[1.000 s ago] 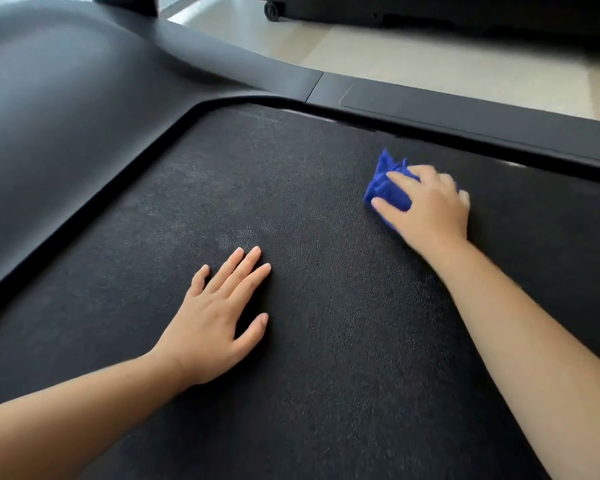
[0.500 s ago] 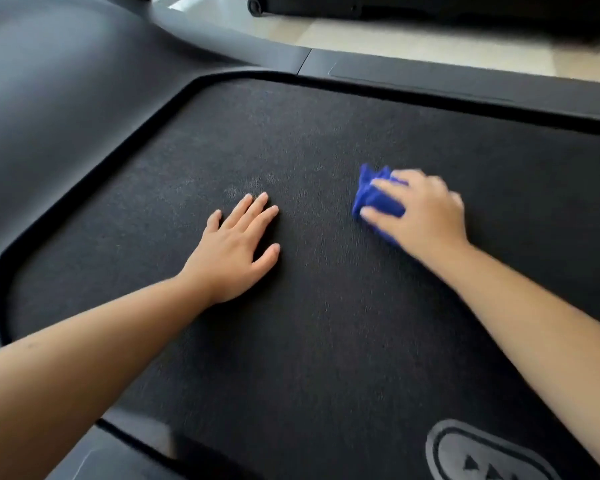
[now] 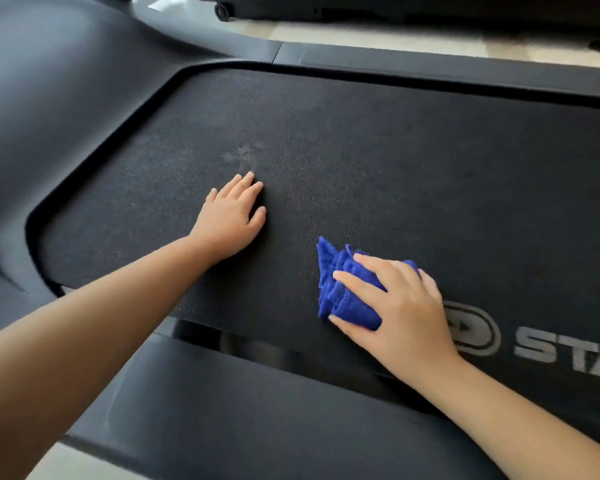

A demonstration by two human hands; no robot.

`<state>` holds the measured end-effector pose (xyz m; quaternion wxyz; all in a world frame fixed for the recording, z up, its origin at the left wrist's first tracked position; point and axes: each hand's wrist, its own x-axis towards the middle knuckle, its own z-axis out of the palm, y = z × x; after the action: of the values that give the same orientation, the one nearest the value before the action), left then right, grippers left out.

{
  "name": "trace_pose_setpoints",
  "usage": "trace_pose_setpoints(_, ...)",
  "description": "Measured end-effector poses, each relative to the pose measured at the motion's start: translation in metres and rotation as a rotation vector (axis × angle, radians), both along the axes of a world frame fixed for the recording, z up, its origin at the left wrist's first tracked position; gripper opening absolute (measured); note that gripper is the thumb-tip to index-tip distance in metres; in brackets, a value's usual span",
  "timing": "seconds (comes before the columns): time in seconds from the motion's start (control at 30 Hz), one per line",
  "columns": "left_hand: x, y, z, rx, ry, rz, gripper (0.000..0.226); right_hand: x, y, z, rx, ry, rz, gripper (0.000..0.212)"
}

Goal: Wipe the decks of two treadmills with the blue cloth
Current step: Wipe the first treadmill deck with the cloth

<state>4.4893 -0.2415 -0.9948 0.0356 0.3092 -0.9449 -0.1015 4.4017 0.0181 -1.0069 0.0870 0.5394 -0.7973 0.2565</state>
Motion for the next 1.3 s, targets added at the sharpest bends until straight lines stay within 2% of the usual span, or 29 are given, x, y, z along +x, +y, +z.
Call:
trace_pose_setpoints(0.1,0.023,0.018,0.000,0.001,0.001,-0.031,0.051,-0.016,-0.009,0.004,0.042,0.016,0.023,0.051)
trace_pose_setpoints(0.23,0.048,0.030,0.000,0.020,-0.029,-0.063,0.051,-0.068,-0.041,0.015,0.195,-0.075,-0.253,0.051)
trace_pose_setpoints(0.3,0.056,0.031,-0.001,0.014,-0.033,-0.078,0.051,-0.076,-0.046,0.014,0.237,-0.074,-0.314,0.052)
trace_pose_setpoints(0.5,0.065,0.023,-0.003,0.005,-0.033,-0.155,0.052,-0.023,-0.011,0.001,0.080,0.049,-0.085,0.052)
trace_pose_setpoints(0.67,0.076,0.001,-0.002,-0.023,-0.067,-0.209,0.057,-0.012,-0.017,0.002,0.040,0.034,-0.061,0.051)
trace_pose_setpoints(0.73,0.084,-0.009,-0.002,-0.029,-0.073,-0.157,0.055,-0.006,-0.032,0.002,0.028,0.046,-0.015,0.051)
trace_pose_setpoints(0.9,0.110,-0.030,-0.004,-0.013,0.013,-0.048,0.076,0.051,-0.109,0.005,0.055,0.048,0.096,0.052)
trace_pose_setpoints(1.0,0.108,-0.029,-0.003,-0.020,0.045,-0.027,0.076,0.068,-0.139,0.009,0.091,0.066,0.138,0.051)
trace_pose_setpoints(1.13,0.108,-0.031,-0.006,-0.035,0.051,-0.036,0.074,0.053,-0.111,0.005,0.063,0.003,0.189,0.051)
trace_pose_setpoints(1.3,0.105,-0.033,-0.003,-0.040,0.043,-0.062,0.075,0.041,-0.065,-0.003,-0.052,0.020,0.113,0.048)
